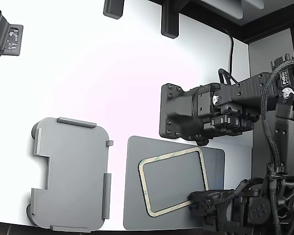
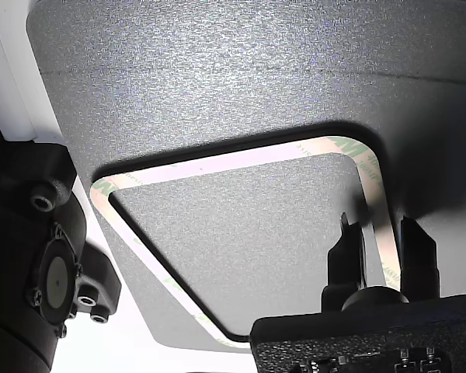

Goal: Grab top frame and put it into gray box.

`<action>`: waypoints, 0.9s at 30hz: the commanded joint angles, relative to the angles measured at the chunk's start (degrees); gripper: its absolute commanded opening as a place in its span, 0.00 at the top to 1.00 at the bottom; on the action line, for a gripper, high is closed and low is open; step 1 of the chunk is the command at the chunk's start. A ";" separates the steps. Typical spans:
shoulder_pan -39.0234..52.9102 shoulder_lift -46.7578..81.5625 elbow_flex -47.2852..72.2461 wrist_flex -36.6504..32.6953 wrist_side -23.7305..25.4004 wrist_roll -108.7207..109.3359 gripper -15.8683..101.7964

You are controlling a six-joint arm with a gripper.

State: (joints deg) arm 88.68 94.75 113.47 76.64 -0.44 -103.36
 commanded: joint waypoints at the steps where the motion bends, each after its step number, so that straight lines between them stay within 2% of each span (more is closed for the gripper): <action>1: -0.62 1.32 -0.97 -0.35 -0.18 0.26 0.47; 19: -0.26 0.88 -0.79 -0.53 -0.88 0.88 0.49; 22: -0.26 0.79 -0.70 -0.70 -0.79 1.49 0.59; 24: -0.26 0.79 -0.18 -1.67 -1.05 2.46 0.70; 27: -0.26 0.70 0.62 -2.90 -1.14 2.64 0.73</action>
State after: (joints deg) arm 88.95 94.66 114.52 74.88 -1.32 -100.81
